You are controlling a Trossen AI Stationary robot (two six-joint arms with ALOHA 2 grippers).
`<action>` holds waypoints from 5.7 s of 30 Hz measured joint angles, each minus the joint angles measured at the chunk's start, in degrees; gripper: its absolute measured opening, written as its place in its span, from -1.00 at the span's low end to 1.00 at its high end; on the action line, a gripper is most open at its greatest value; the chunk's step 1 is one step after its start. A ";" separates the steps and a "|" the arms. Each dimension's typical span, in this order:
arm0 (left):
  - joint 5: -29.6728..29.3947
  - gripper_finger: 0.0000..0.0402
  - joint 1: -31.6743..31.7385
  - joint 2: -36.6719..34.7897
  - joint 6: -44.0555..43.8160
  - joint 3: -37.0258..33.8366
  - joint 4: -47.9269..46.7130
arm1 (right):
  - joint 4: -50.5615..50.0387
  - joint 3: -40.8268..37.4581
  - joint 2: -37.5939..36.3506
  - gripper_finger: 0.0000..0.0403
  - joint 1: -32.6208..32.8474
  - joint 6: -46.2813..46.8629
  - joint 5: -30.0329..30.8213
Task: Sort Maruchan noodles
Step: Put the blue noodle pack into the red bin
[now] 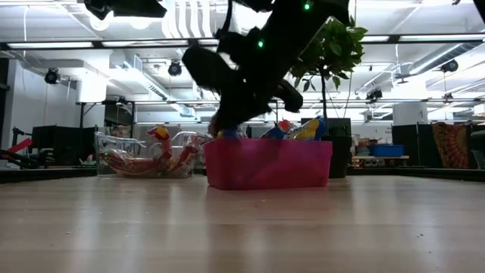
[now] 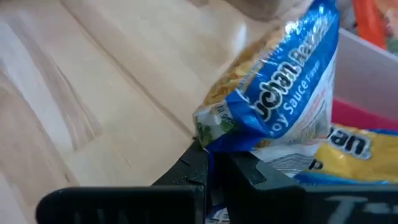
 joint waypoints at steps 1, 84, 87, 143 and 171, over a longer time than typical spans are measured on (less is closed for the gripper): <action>0.00 -0.81 0.00 -0.02 0.00 0.01 0.02 | -0.80 0.54 0.76 -0.90 0.00 0.12 0.01; 62.01 -0.04 -10.61 44.15 -85.67 18.86 -70.53 | -3.98 -24.70 -39.03 -0.94 14.27 -16.29 1.41; 62.01 -0.04 -11.35 44.00 -88.20 15.65 -65.94 | -3.99 -24.70 -39.03 -0.94 14.27 -16.28 1.42; 7.98 -0.99 -14.52 41.75 -19.79 33.87 -36.93 | 14.74 -7.42 -12.06 0.16 8.89 -64.73 -18.15; 7.93 -0.81 -14.19 38.92 -15.56 33.87 -36.25 | 10.30 -1.08 -8.53 -0.93 6.71 -64.03 -33.42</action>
